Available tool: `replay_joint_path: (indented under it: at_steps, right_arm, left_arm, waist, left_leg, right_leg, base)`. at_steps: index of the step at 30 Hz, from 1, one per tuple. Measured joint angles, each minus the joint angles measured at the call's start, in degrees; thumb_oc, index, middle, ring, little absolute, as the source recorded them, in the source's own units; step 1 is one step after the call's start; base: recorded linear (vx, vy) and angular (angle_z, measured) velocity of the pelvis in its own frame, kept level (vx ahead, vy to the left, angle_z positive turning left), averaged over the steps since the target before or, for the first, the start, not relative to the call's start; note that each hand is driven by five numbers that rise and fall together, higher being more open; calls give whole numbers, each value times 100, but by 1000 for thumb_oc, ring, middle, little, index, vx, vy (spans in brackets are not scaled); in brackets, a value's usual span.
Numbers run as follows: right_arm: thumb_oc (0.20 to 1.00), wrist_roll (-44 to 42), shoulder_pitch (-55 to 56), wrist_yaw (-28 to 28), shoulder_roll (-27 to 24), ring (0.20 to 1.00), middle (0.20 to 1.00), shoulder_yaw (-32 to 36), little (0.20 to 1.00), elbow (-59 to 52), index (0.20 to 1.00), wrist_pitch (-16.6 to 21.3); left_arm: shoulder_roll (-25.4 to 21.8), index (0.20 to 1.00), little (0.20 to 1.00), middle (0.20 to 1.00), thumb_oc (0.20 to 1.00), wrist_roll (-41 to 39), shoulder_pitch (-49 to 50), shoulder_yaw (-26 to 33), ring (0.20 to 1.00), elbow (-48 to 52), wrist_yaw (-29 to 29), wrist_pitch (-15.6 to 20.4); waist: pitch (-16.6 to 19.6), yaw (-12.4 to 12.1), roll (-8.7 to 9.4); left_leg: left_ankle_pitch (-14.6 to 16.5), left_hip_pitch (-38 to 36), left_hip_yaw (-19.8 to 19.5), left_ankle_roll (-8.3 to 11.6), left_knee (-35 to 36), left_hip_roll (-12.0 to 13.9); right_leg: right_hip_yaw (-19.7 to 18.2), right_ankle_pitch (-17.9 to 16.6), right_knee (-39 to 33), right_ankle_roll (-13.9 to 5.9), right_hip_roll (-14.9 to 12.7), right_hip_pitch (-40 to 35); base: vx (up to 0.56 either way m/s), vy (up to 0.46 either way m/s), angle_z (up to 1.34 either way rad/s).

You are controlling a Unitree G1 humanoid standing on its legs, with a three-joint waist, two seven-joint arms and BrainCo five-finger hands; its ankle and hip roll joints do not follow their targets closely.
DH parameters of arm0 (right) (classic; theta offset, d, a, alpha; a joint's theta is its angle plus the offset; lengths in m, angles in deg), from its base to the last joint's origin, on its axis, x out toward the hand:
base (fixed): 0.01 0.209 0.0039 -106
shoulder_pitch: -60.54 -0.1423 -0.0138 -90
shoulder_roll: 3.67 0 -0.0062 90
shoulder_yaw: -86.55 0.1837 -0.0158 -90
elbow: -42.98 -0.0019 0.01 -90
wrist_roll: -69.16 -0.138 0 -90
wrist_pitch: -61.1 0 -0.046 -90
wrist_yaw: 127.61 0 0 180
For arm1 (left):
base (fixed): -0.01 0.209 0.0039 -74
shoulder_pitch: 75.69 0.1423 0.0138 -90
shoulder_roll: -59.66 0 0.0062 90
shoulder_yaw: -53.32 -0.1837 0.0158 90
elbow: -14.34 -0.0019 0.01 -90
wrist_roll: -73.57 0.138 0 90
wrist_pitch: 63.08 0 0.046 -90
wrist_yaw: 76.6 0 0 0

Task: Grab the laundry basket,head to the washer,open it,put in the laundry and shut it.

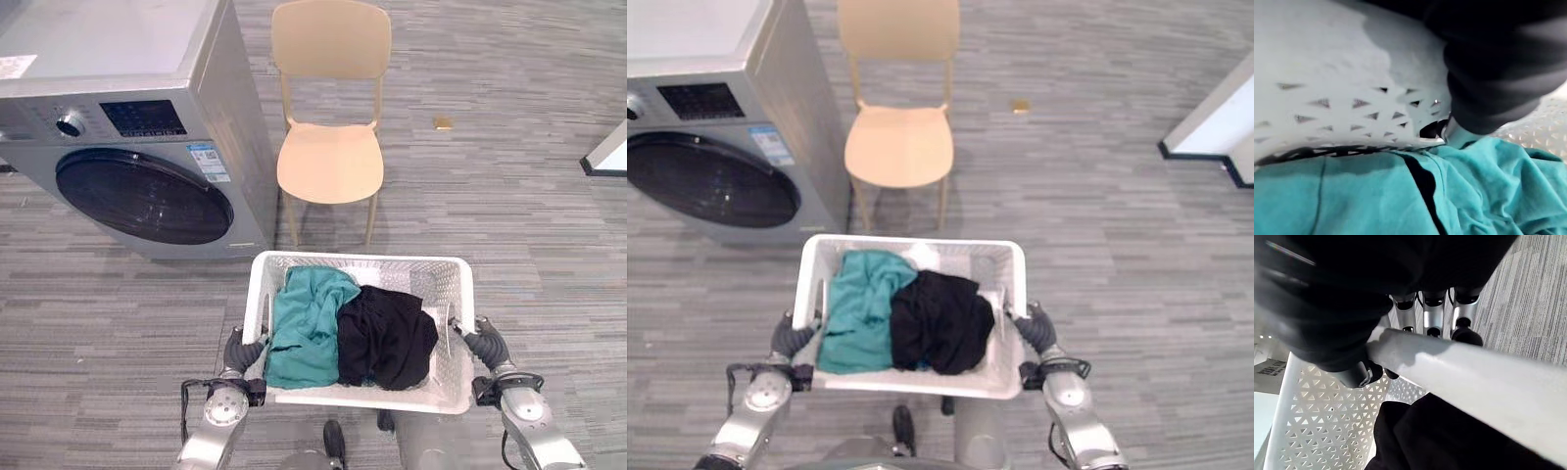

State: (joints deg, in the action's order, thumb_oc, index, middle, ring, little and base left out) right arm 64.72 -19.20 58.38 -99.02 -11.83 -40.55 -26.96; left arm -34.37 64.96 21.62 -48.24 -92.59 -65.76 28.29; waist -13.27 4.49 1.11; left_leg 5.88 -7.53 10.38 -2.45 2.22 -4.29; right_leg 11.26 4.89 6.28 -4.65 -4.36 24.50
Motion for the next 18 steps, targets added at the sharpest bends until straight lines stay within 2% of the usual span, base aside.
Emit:
replay_joint_path:
  at_steps: [2, 3, 4, 6, 7, 8, 10, 12, 13, 14, 15, 17, 18]
  right_arm:
    - [200, -2, 73, -9, -5, 200, 200, -18, 200, 85, 200, 2]
    - [200, -4, 166, -4, -3, 200, 200, -13, 200, 93, 200, 4]
    - [200, -14, 316, -20, 17, 200, 200, 58, 200, 119, 200, 5]
    - [200, -13, 316, -93, -53, 200, 200, 77, 200, 157, 200, 5]
    - [200, -13, 325, -113, -114, 200, 200, 119, 200, 107, 200, 13]
    - [200, -14, 281, -108, -128, 200, 200, 120, 200, 58, 200, 18]
    - [200, -15, 87, -89, -126, 200, 200, 148, 200, 47, 200, 28]
    - [200, -17, 108, -80, -138, 200, 200, 195, 200, 39, 200, 26]
    - [200, -18, 166, -78, -142, 200, 200, 215, 200, 0, 200, 29]
    - [200, -21, 180, -63, -137, 200, 200, 233, 200, -5, 200, 46]
    - [200, -52, 313, 8, -128, 200, 200, 261, 200, -31, 200, 56]
    - [200, -62, 229, 12, -103, 200, 200, 238, 200, -26, 200, 61]
    - [200, -62, 195, 26, -68, 200, 200, 191, 200, -13, 200, 59]
  left_arm:
    - [63, 200, 200, 200, 200, 11, 164, -60, 200, 6, -5, -1]
    - [131, 200, 200, 200, 200, 40, 250, -20, 200, 19, -4, -2]
    - [171, 200, 200, 200, 200, 49, 267, -63, 200, 7, -3, -17]
    - [208, 200, 200, 200, 200, 60, 314, -103, 200, 10, -2, -27]
    - [212, 200, 200, 200, 200, 63, 328, -146, 200, 14, -2, -27]
    - [224, 200, 200, 200, 200, 63, 339, -146, 200, 24, -2, -26]
    - [190, 200, 200, 200, 200, 64, 311, -117, 200, 150, -2, -24]
    - [191, 200, 200, 200, 200, 76, 148, -128, 200, 139, -3, -28]
    - [191, 200, 200, 200, 200, 78, 132, -143, 200, 138, -3, -29]
    - [187, 200, 200, 200, 200, 85, 133, -156, 200, 131, -12, -30]
    - [194, 200, 200, 200, 200, 91, 22, -172, 200, 129, -15, -36]
    - [188, 200, 200, 200, 200, 94, 58, -143, 200, 136, -14, -40]
    - [191, 200, 200, 200, 200, 93, 152, -135, 200, 122, -14, -57]
  waist:
    - [10, 0, 25]
    - [13, 6, -34]
    - [31, 14, -67]
    - [52, 15, -89]
    - [84, -32, -98]
    - [129, -48, -124]
    - [133, -66, -114]
    - [123, 2, -46]
    - [126, 37, -51]
    - [114, 38, -12]
    - [166, 39, 45]
    - [129, -58, 98]
    - [132, -62, 93]
  left_leg:
    - [185, -390, -57, 194, -31, -40]
    - [357, -604, -225, 312, -111, 34]
    - [590, -652, -377, 391, -727, 163]
    - [589, -474, -310, 398, -1574, 284]
    - [486, 48, -205, 597, -2791, 573]
    - [575, 185, -133, 625, -2943, 722]
    - [640, 562, 30, 635, -2832, 889]
    - [626, 767, 315, 647, -2326, 941]
    - [591, 840, 310, 635, -2062, 951]
    - [552, 1025, 328, 670, -1871, 996]
    - [278, 1291, 413, 714, -1348, 1020]
    - [-177, 1657, 409, 724, -906, 1212]
    - [-424, 1694, 300, 721, -645, 1308]
  right_leg:
    - [162, -172, 81, 71, -115, -108]
    - [-37, -348, 375, 143, -92, -203]
    - [-73, -682, 800, 371, -78, -345]
    - [-24, -707, 845, 402, -36, -587]
    - [16, -791, 589, 722, 90, -952]
    - [60, -796, 465, 895, 172, -1106]
    - [98, -731, 152, 960, 313, -1375]
    - [233, -802, -170, 974, 344, -1725]
    - [307, -808, -223, 987, 362, -1856]
    - [314, -642, -390, 891, 374, -2022]
    - [465, -685, -666, 885, 373, -2233]
    - [361, -624, -777, 805, 497, -2386]
    - [334, -646, -890, 830, 586, -2519]
  base:
    - [413, -196, 38]
    - [323, -195, 71]
    - [241, -171, 74]
    - [271, -165, 57]
    - [150, -69, 35]
    - [177, -50, 25]
    - [181, -40, 8]
    - [184, 10, 17]
    - [153, 14, 25]
    - [137, 22, 44]
    - [203, 33, 33]
    - [137, 22, -15]
    - [247, 85, -46]
